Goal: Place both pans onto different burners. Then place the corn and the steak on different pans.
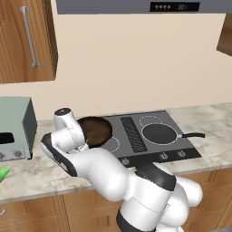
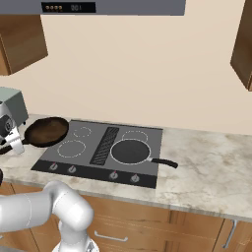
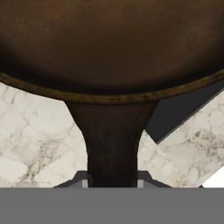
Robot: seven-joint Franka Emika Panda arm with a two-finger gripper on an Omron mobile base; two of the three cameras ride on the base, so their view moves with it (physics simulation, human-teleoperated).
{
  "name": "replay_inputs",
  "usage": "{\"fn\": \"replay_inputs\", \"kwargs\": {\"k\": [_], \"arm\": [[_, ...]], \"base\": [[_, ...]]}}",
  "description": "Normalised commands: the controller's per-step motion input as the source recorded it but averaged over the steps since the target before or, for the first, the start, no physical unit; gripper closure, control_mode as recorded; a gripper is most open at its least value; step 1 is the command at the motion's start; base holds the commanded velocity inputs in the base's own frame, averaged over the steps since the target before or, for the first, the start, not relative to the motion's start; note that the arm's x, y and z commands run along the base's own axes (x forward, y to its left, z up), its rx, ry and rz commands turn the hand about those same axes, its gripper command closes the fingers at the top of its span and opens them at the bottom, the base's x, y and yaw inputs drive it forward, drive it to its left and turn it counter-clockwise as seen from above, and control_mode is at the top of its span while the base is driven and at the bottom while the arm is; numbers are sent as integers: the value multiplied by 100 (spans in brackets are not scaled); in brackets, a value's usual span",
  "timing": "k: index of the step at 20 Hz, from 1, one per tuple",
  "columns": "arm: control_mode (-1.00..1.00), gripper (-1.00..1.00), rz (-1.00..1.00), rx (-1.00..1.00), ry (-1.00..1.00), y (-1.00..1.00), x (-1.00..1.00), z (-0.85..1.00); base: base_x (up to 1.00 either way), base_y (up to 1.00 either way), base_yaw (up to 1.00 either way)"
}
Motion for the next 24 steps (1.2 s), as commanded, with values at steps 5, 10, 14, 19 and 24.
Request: {"fn": "replay_inputs", "kwargs": {"k": [5, 10, 14, 19, 24], "arm": [[-100, 100, -23, 0, 0, -21, 23, 4], [-100, 100, -15, 0, 0, -34, 23, 0], [-100, 100, -11, 0, 0, -23, 12, 0], [-100, 100, -9, 0, 0, -6, 1, -2], [-100, 100, -11, 0, 0, -2, 1, -4]], "base": [[0, 0, 0], [0, 0, 0], [0, 0, 0], [0, 0, 0], [0, 0, 0]]}}
